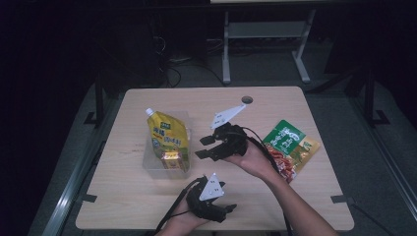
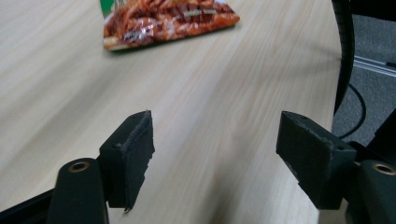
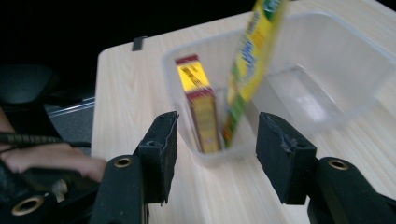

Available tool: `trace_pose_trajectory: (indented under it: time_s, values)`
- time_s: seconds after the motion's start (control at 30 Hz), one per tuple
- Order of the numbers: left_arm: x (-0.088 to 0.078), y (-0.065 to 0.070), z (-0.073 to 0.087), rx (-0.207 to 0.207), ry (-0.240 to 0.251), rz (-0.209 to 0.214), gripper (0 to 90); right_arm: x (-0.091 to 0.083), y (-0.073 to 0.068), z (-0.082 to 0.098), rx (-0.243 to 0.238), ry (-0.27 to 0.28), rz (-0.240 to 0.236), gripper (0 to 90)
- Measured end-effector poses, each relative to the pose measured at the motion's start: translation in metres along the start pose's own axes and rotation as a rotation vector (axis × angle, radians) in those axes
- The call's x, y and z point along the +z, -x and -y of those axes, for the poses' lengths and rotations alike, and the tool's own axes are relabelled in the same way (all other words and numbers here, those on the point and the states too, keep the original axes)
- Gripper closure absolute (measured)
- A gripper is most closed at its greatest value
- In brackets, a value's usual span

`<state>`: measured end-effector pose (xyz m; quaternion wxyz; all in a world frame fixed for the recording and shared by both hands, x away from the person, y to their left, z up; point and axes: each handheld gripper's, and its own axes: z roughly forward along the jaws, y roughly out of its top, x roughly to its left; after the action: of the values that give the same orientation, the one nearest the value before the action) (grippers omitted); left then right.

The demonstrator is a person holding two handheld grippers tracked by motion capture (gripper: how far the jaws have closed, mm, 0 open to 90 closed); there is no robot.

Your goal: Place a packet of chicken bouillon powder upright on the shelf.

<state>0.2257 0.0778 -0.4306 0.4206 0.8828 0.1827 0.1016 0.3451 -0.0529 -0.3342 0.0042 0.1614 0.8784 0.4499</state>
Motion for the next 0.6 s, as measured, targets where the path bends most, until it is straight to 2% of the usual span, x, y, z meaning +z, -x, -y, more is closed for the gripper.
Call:
trace_pose_trajectory:
  time_s: [0.03, 0.1, 0.3, 0.5, 0.53, 0.6]
  values:
    - [0.000, -0.001, -0.002, 0.001, -0.003, -0.001, 28.4, -0.010, 0.002, 0.006, 0.023, 0.005, 0.017, 46.4]
    - [0.001, -0.003, -0.007, 0.011, -0.003, -0.005, 29.0, -0.015, 0.003, 0.008, 0.037, 0.004, 0.026, 45.8]
    - [0.008, -0.007, -0.018, -0.006, 0.026, -0.014, 34.4, -0.040, 0.011, 0.030, 0.098, 0.023, 0.075, 42.0]
    - [0.021, -0.013, -0.029, 0.022, 0.011, -0.013, 39.4, -0.067, 0.022, 0.062, 0.170, 0.024, 0.153, 36.8]
    - [0.024, -0.014, -0.031, 0.031, 0.008, -0.019, 39.4, -0.067, 0.022, 0.062, 0.170, 0.024, 0.153, 36.8]
    - [0.029, -0.018, -0.034, 0.021, 0.010, -0.016, 40.2, -0.075, 0.025, 0.071, 0.193, 0.035, 0.162, 36.8]
